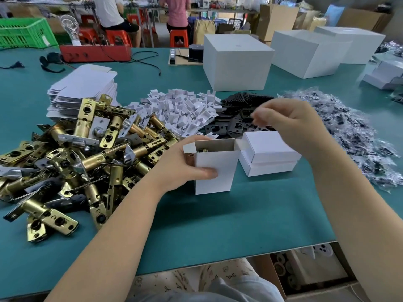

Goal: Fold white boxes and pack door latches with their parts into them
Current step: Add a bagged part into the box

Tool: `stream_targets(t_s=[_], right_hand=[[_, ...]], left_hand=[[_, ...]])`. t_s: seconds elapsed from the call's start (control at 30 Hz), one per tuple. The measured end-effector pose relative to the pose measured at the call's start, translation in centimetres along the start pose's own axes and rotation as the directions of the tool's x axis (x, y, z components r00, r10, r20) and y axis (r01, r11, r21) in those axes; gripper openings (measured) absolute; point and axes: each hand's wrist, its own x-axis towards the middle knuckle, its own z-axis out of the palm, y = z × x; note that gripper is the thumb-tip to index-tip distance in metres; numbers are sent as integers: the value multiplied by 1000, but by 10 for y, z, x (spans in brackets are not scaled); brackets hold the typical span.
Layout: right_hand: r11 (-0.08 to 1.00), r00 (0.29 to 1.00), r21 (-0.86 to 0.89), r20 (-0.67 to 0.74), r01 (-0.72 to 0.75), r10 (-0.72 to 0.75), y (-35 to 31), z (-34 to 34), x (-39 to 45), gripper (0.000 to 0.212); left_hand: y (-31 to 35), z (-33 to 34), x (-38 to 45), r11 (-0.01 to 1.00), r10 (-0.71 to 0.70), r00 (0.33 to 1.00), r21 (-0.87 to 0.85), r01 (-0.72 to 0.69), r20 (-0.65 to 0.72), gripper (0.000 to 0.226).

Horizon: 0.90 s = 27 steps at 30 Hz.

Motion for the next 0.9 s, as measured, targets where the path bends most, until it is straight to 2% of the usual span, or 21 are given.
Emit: stream_targets(t_s=[0.1,0.13,0.2,0.27,0.33,0.4,0.57,0.67,0.73,0.8,0.9], right_hand=[[931,957,-285,-241,-228,160,56,-20,10,19],[875,937,-377,-284,-304,203,75,-29,13,24],[732,913,-548,-284,-406,294,109,-46,19,34],[549,890,-714,-247,-435,383,136,-58,23,39],[376,872,-839,-213,-395,441,154,-61,23,41],[293,878,-891,-198,-347,436,164,-61,20,41],[329,898,-872,-229,-361,376,165,-54,17,31],[270,918,-918,-190,-292,347,166,-51,13,23],[268,925,-927,-163,-263,343,165,-53,12,22],[335,934,-901,-167,-275,317,164,-55,11,23],[512,929,-782,-235,-356,287,160,-55,10,22]], left_hand=[[-4,2,1,1000,12,1000,17,-12,0,58],[-5,2,1,1000,20,1000,9,-20,-2,59],[-7,1,1,1000,25,1000,9,-25,4,59],[-7,2,1,999,34,999,29,-35,20,60],[-7,5,0,997,57,998,51,-56,-14,60],[-7,11,0,996,78,994,58,-73,-74,64],[-8,14,0,996,89,991,4,-89,-102,67],[-9,13,0,996,90,991,10,-90,-99,66],[-8,13,0,996,85,992,2,-85,-97,66],[-8,13,-1,996,83,992,-8,-84,-94,65],[-8,14,-1,997,65,994,-26,-67,-87,60]])
